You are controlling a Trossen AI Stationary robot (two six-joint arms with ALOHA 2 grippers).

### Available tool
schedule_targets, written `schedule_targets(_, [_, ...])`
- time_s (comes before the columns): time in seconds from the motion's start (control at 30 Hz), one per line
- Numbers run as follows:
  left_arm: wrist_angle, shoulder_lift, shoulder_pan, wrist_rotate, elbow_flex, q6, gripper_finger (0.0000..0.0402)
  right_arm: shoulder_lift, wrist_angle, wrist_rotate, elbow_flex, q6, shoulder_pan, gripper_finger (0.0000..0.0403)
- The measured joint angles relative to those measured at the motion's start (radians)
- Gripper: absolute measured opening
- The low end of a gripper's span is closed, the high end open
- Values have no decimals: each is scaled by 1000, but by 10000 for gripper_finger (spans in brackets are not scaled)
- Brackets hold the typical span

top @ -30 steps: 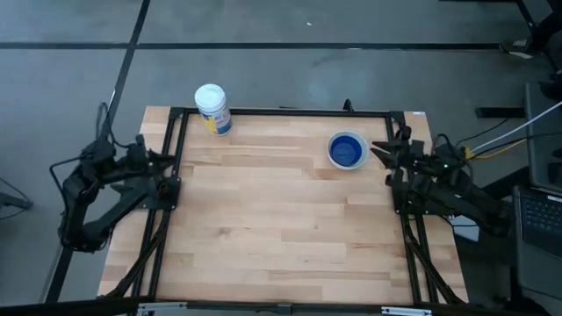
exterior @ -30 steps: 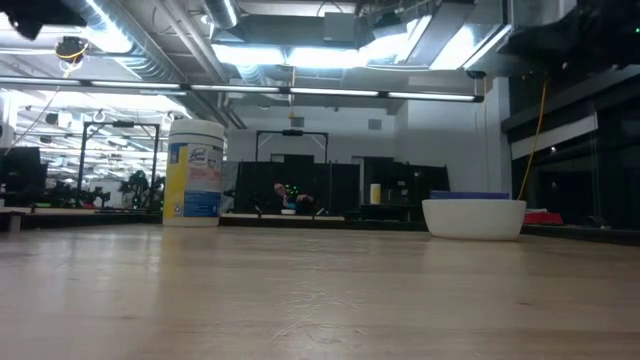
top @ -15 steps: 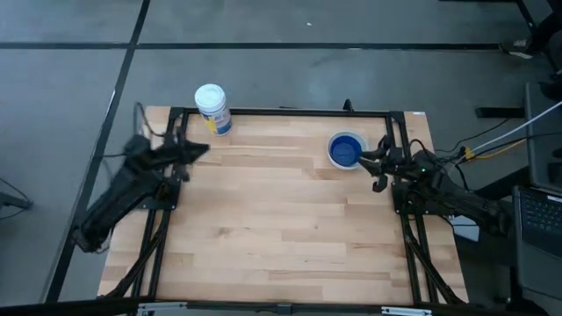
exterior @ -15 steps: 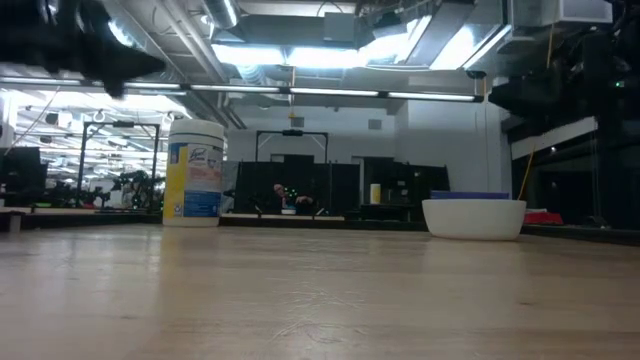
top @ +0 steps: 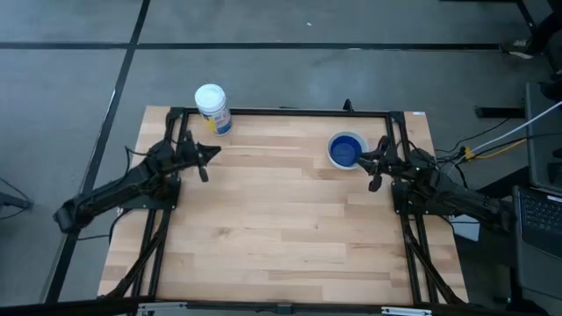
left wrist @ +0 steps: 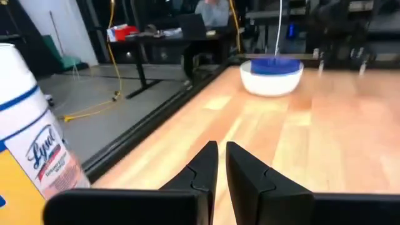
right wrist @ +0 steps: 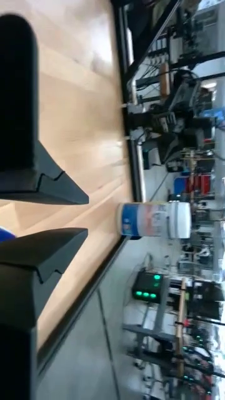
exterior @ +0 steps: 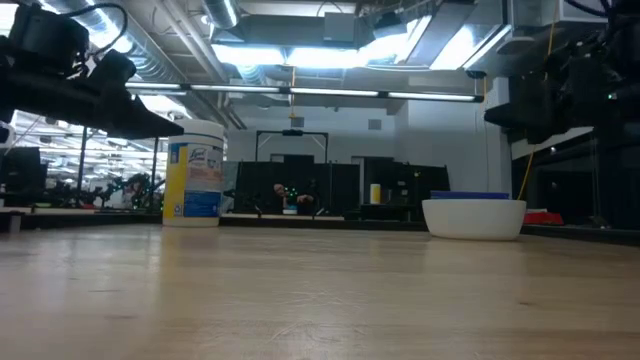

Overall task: Nest bowls inside each other
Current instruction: Return to Home Position

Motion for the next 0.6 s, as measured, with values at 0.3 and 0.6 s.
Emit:
schedule_targets(0.3, [0,7,-140,-127,0,66,29,98,-1,11,0,-30,0,75])
schedule_targets(0.6, [-5,8,-174,-141,0,69,29,101,19,-19,0,2,0,103])
